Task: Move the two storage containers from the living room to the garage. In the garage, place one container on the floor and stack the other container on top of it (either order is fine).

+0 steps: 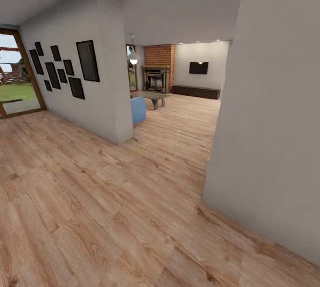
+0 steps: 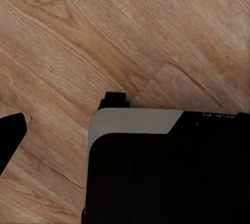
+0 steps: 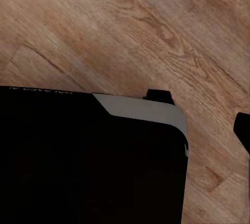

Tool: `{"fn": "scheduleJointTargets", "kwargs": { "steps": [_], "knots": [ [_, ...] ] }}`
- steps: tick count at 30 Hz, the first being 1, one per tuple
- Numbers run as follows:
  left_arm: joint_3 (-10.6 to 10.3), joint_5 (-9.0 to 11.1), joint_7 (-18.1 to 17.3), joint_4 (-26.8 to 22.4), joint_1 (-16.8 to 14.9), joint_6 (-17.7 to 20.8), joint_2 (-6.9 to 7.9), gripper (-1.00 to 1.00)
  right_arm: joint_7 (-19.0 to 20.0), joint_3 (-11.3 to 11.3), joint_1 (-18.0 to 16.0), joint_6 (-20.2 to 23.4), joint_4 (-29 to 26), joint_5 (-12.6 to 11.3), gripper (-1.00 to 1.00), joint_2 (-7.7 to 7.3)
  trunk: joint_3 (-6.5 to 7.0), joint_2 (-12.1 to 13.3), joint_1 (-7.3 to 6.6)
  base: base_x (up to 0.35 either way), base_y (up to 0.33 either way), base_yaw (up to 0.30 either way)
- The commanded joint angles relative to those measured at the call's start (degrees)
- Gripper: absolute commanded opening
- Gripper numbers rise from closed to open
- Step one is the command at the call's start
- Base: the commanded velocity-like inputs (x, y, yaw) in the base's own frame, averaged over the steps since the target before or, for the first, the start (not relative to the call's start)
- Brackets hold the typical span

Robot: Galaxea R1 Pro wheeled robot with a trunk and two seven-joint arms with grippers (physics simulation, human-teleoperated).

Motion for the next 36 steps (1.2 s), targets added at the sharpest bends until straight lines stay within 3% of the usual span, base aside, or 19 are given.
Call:
{"fn": "scheduleJointTargets", "kwargs": {
  "steps": [1,13,36],
  "knots": [
    [0.1,0.3,0.1,0.0,0.0,0.2,-0.02,1.00,-0.1,0.5,-0.1,-0.3,0.2,-0.5,1.00,0.04,-0.07,0.0,0.04,0.322,0.000,0.270],
    [0.1,0.3,0.1,0.0,0.0,0.2,-0.02,1.00,-0.1,0.5,-0.1,-0.3,0.2,-0.5,1.00,0.03,-0.07,0.0,0.04,0.322,0.000,0.247],
    [0.1,0.4,0.1,0.0,0.0,0.2,-0.02,1.00,-0.1,0.5,-0.1,-0.3,0.1,-0.6,1.00,0.01,-0.07,0.0,0.04,0.322,0.000,0.008]
  ]
}}
